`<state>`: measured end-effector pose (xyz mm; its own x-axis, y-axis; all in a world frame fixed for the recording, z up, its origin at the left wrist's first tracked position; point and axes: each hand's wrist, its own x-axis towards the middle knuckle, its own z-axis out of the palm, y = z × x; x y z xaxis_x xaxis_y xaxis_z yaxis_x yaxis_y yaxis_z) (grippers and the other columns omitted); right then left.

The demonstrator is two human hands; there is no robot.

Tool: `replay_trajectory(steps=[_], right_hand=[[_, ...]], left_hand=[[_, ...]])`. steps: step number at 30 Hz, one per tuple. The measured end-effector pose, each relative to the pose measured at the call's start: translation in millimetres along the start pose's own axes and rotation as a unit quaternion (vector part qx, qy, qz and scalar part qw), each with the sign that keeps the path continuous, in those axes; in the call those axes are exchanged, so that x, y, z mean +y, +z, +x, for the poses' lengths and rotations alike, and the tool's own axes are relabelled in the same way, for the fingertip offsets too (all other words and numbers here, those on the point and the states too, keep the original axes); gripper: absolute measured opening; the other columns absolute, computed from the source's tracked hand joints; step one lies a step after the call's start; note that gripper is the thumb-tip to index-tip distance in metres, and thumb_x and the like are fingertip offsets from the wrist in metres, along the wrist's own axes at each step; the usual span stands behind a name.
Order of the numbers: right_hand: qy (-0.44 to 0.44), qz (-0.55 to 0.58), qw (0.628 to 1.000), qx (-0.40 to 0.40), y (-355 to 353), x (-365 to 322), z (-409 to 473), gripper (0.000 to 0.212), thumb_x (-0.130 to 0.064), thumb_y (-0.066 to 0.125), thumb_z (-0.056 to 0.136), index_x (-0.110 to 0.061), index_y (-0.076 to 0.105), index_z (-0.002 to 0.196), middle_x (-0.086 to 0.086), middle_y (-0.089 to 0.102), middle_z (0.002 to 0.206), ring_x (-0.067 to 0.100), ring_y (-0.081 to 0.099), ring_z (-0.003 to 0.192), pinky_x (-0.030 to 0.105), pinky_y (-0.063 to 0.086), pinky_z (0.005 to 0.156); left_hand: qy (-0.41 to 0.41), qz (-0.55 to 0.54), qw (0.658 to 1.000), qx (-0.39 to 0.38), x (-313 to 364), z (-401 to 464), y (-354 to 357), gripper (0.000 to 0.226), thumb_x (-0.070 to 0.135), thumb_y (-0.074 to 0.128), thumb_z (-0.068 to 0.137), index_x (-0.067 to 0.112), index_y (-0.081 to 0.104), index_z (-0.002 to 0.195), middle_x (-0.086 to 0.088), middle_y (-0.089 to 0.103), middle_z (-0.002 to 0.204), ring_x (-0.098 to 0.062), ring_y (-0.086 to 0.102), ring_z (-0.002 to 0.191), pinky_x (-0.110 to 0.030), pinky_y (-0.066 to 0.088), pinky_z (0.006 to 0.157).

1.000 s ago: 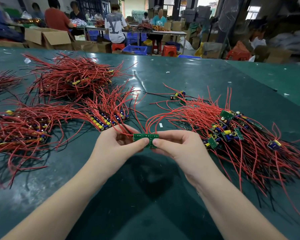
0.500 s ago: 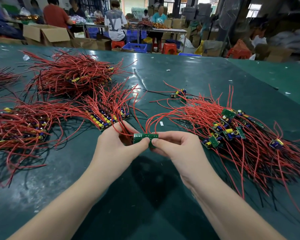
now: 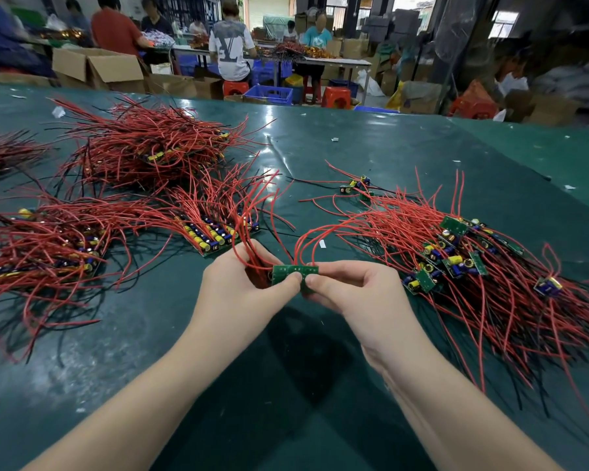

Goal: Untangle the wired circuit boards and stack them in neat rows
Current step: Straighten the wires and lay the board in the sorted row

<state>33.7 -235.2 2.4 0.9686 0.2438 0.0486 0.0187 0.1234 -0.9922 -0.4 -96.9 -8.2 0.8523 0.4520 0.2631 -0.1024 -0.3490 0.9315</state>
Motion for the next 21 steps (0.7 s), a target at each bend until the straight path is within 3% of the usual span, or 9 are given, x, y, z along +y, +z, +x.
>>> replay_trajectory(steps=[5,9,12,13,16,19,21], right_hand=[[-0.016,-0.032,0.999,0.006,3.2,-0.3,-1.1,0.018,0.004,0.076,0.075,-0.014,0.075,0.074,0.007,0.075,0.075,0.018,0.071,0.072,0.034,0.06,0.075],[-0.008,-0.026,0.999,0.034,-7.1,-2.4,4.2,0.016,0.002,0.073,0.078,-0.014,0.073,0.079,0.003,0.072,0.075,0.016,0.068,0.075,0.034,0.061,0.074],[0.003,-0.005,0.999,0.033,-10.4,-3.9,5.6,0.014,-0.001,0.071,0.08,-0.015,0.073,0.083,0.002,0.072,0.08,0.014,0.066,0.078,0.027,0.06,0.068],[0.011,0.003,1.0,0.028,-10.4,-4.5,6.0,0.014,-0.002,0.07,0.081,-0.015,0.072,0.085,0.001,0.072,0.082,0.012,0.066,0.078,0.024,0.058,0.065],[0.047,0.019,0.999,0.016,-10.3,-4.4,7.9,0.013,-0.004,0.066,0.085,-0.015,0.072,0.089,-0.001,0.071,0.079,0.007,0.066,0.069,0.018,0.052,0.058],[0.078,0.072,0.994,0.027,-11.9,-5.7,8.8,0.014,-0.004,0.062,0.088,-0.016,0.071,0.088,-0.001,0.069,0.079,0.008,0.064,0.065,0.018,0.05,0.053],[0.076,0.113,0.99,0.048,-14.0,-8.0,9.7,0.017,-0.003,0.061,0.089,-0.016,0.07,0.083,-0.001,0.07,0.076,0.009,0.064,0.065,0.018,0.05,0.052]], left_hand=[[-0.035,-0.029,0.999,-0.001,-7.5,7.5,-7.1,0.027,0.013,0.087,0.064,0.02,0.061,0.063,-0.009,0.071,0.066,-0.034,0.069,0.07,-0.045,0.055,0.073],[0.014,-0.003,0.999,0.031,-10.2,14.4,-13.3,0.027,0.007,0.082,0.071,0.023,0.06,0.072,0.002,0.068,0.07,-0.016,0.064,0.068,-0.034,0.052,0.077],[0.073,0.064,0.992,0.082,-11.2,19.6,-23.2,0.031,-0.004,0.076,0.071,0.02,0.061,0.084,0.006,0.063,0.08,0.003,0.058,0.074,-0.012,0.044,0.078],[0.094,0.104,0.985,0.097,-11.9,21.5,-26.5,0.035,-0.008,0.074,0.069,0.016,0.061,0.091,0.004,0.061,0.086,0.001,0.057,0.082,-0.013,0.042,0.082],[0.093,0.141,0.976,0.134,-19.8,31.6,-35.8,0.046,-0.014,0.065,0.07,0.008,0.058,0.11,-0.004,0.058,0.102,-0.028,0.057,0.102,-0.042,0.045,0.095],[0.07,0.127,0.972,0.187,-18.7,35.8,-41.4,0.043,-0.003,0.053,0.077,0.006,0.055,0.119,-0.021,0.059,0.11,-0.039,0.057,0.103,-0.037,0.047,0.093],[0.07,0.156,0.958,0.231,-17.0,34.6,-43.8,0.052,0.004,0.041,0.071,0.007,0.055,0.121,-0.017,0.057,0.112,-0.038,0.052,0.107,-0.047,0.043,0.096]])
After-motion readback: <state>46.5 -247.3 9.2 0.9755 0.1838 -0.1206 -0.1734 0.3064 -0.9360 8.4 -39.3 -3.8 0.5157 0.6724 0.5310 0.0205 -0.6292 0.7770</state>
